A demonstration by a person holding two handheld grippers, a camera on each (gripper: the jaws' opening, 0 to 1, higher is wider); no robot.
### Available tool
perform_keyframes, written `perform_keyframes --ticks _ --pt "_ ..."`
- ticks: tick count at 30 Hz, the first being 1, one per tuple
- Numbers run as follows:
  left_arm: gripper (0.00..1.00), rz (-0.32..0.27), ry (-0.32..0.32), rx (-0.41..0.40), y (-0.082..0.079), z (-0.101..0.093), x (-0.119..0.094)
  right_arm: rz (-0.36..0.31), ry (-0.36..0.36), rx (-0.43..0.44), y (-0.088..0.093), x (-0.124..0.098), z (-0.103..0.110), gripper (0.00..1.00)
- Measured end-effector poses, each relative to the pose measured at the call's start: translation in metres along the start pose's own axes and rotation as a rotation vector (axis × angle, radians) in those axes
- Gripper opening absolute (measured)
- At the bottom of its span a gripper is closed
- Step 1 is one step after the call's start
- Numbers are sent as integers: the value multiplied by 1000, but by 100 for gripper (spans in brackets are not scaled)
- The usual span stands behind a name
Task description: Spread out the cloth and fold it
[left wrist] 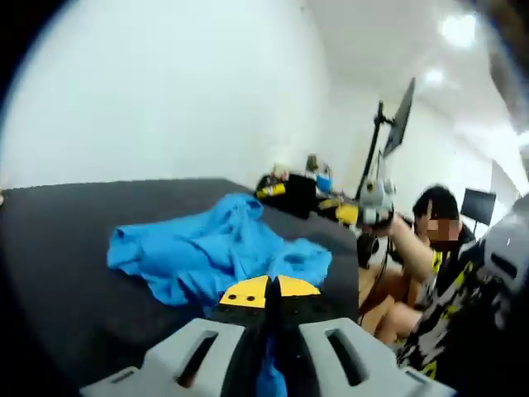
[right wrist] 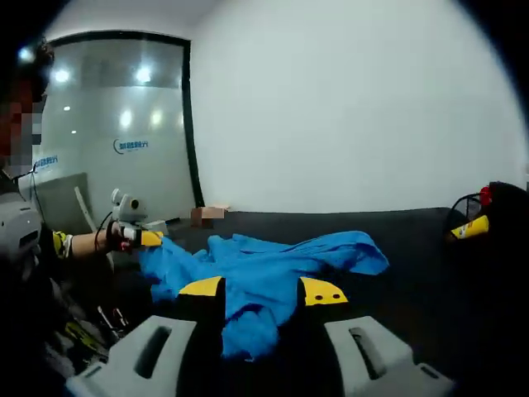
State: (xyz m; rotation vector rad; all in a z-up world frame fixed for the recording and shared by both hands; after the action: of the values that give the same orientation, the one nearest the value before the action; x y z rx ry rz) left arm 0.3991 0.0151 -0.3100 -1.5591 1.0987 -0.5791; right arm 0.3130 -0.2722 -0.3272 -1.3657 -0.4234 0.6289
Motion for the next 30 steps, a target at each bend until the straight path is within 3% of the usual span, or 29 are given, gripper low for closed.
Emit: perform_keyframes --ticks 2,5,9,10,12,15,17,19,21,22,23,26,28,29,30 --pt "0 -35 -26 -56 -19 18 -10 -7 5 0 2 2 0 31" --pt "0 -44 -69 -50 -25 39 -21 -4 -8 24 9 11 4 31" --pt "0 -47 -129 -18 -24 61 -37 112 -69 19 40 30 23 31" --pt "0 -66 -170 -14 -28 73 -44 165 -77 24 52 34 29 31" --pt "0 -103 -184 -73 -38 85 -55 224 -73 54 66 38 36 31" --pt "0 -194 -207 -176 -59 101 -75 201 -75 61 69 48 51 31" --pt "0 -242 -193 -177 -75 99 -79 193 -88 102 77 60 63 31" --pt "0 -296 -180 -195 -91 93 -80 211 -97 79 85 73 75 31" --pt "0 -293 -176 -191 -96 87 -78 223 -92 68 91 82 83 32" --pt "0 -296 -173 -177 -99 82 -75 249 -58 115 98 86 88 32" --pt "0 -295 -174 -165 -99 80 -73 280 -75 120 103 88 94 32" --pt "0 -281 -167 -150 -96 75 -66 249 -83 132 101 92 109 31" --pt "0 -273 -154 -155 -93 71 -64 195 -119 232 102 109 129 33" --pt "0 -274 -152 -160 -94 71 -64 155 -117 211 99 117 132 34" --pt "0 -276 -151 -164 -94 72 -64 164 -104 198 101 122 135 36"
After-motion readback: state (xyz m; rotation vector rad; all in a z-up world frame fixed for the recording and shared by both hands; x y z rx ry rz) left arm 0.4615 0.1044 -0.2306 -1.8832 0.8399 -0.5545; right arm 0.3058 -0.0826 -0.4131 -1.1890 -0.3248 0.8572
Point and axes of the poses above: the point that each gripper's makers call its tool centre point, and the gripper's own axes: x roughly forward along the fingers, z roughly to its left, y roughly out of its underside, the point moved 2 cm from there along -x, roughly backward along the fingers, and after that the axes turned 12 degrees about -y, right-handed, at the moved point
